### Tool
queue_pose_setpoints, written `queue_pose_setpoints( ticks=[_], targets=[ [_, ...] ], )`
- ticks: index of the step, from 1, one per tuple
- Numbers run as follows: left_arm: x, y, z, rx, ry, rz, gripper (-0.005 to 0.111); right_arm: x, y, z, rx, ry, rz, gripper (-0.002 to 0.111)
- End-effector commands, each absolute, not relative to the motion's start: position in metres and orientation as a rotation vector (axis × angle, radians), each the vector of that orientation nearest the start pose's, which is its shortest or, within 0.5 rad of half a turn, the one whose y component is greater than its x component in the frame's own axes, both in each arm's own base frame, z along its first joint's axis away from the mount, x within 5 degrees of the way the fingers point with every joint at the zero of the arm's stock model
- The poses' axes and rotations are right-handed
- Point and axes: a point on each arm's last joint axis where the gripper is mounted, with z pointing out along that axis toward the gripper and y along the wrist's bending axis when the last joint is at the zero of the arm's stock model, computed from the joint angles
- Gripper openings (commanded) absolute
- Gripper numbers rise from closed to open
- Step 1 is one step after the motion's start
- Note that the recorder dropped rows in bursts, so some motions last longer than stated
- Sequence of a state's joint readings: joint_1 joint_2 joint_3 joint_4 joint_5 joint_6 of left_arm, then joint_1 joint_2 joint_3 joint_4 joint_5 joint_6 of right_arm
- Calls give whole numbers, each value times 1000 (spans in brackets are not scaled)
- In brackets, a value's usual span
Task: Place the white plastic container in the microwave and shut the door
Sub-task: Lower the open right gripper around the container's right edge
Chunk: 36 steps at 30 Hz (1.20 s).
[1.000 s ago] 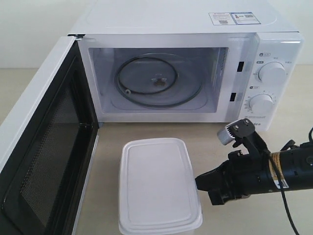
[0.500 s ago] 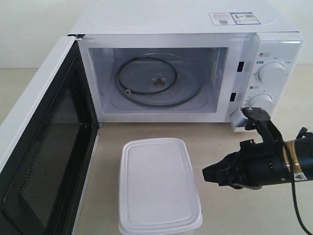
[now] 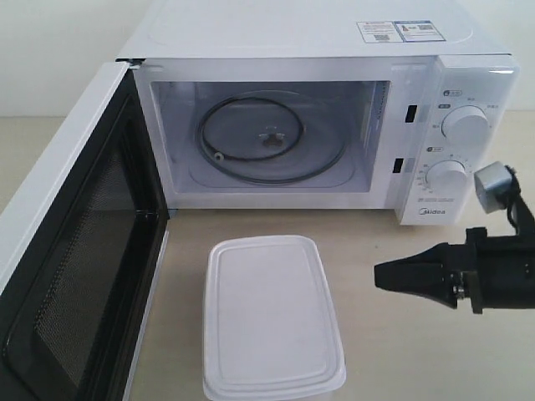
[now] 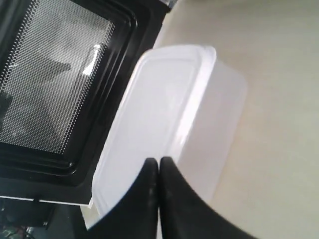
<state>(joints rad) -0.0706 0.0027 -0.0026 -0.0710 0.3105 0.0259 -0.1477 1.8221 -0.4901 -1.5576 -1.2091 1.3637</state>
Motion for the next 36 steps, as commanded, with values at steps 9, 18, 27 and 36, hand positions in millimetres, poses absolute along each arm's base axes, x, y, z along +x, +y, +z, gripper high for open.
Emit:
queue_pose_setpoints(
  ticks=[9, 18, 27, 36],
  targets=[
    [54, -6, 185, 33, 1791, -103, 4, 229, 68, 104, 2, 2370, 1659, 1],
    [54, -6, 185, 33, 1791, -103, 4, 222, 93, 101, -3, 2478, 1686, 6],
    [54, -6, 185, 33, 1791, -103, 4, 221, 91, 98, 28, 2525, 1651, 29],
    [54, -6, 185, 33, 1791, -103, 4, 221, 92, 97, 51, 2541, 1650, 44]
  ],
)
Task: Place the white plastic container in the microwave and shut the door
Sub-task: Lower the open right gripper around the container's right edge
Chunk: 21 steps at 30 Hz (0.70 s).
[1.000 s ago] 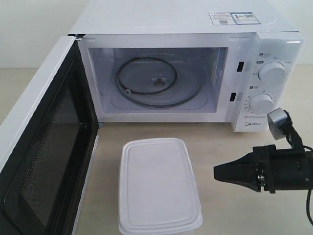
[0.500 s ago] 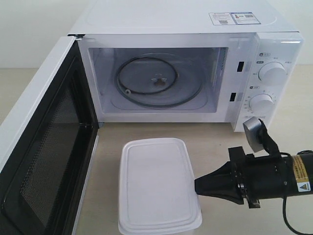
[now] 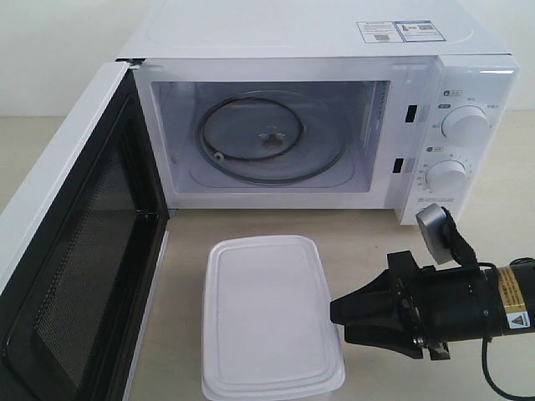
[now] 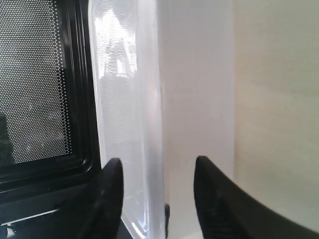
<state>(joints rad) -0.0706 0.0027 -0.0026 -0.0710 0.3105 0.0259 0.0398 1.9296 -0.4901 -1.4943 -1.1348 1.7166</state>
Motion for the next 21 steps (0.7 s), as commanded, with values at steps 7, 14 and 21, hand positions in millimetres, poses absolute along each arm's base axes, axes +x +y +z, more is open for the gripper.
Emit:
queue_pose_setpoints(
  ticks=[7, 14, 21],
  targets=[
    [54, -6, 185, 33, 1791, -103, 4, 219, 101, 95, 46, 2584, 1629, 44],
    [54, -6, 185, 33, 1791, -103, 4, 219, 101, 95, 73, 2586, 1639, 44],
    [54, -6, 185, 33, 1791, -103, 4, 219, 101, 95, 90, 2591, 1643, 44]
  ],
)
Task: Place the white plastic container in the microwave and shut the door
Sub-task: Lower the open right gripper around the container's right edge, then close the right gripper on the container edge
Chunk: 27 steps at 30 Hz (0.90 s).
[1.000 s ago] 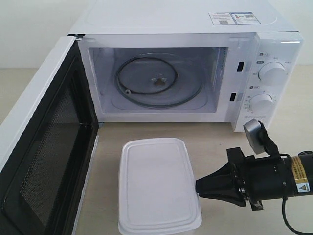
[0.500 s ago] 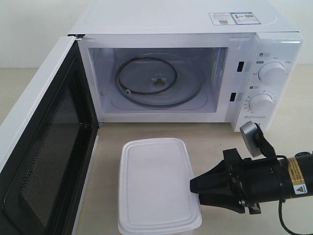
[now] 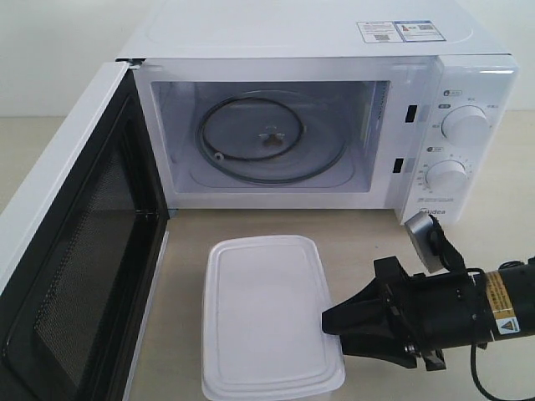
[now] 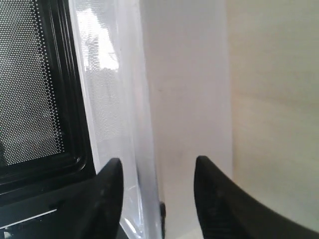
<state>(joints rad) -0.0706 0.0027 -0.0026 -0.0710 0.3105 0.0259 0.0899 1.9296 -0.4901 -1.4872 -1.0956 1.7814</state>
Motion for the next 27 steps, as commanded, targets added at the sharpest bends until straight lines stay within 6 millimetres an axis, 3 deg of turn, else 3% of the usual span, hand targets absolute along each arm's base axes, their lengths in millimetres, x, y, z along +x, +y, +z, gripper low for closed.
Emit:
queue_pose_setpoints(
  ticks=[1, 9, 16, 27],
  targets=[
    [54, -6, 185, 33, 1791, -103, 4, 219, 101, 95, 90, 2591, 1643, 44],
    [54, -6, 185, 33, 1791, -103, 4, 220, 102, 97, 76, 2586, 1662, 44],
    [54, -6, 185, 33, 1791, -103, 4, 220, 106, 97, 45, 2594, 1665, 28],
    [54, -6, 185, 33, 1791, -103, 4, 225, 105, 95, 63, 2621, 1605, 30]
  ],
)
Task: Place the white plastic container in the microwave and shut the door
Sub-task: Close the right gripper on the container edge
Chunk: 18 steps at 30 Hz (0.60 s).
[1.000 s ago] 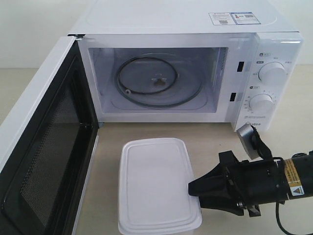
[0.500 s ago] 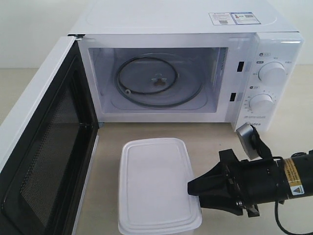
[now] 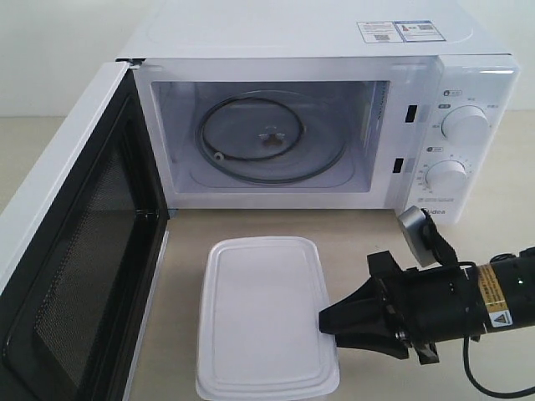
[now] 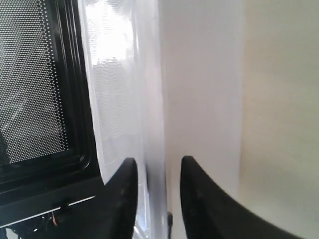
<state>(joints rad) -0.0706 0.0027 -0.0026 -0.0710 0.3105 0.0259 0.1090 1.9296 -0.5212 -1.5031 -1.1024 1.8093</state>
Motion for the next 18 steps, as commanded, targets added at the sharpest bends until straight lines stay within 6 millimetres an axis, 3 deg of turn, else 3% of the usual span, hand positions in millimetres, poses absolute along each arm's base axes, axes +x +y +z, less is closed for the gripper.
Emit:
queue_pose_setpoints(
  ticks=[1, 18],
  targets=[
    [54, -6, 185, 33, 1791, -103, 4, 225, 104, 94, 71, 2634, 1596, 30],
    [54, -6, 185, 33, 1791, -103, 4, 219, 113, 94, 4, 2667, 1604, 30]
  ],
)
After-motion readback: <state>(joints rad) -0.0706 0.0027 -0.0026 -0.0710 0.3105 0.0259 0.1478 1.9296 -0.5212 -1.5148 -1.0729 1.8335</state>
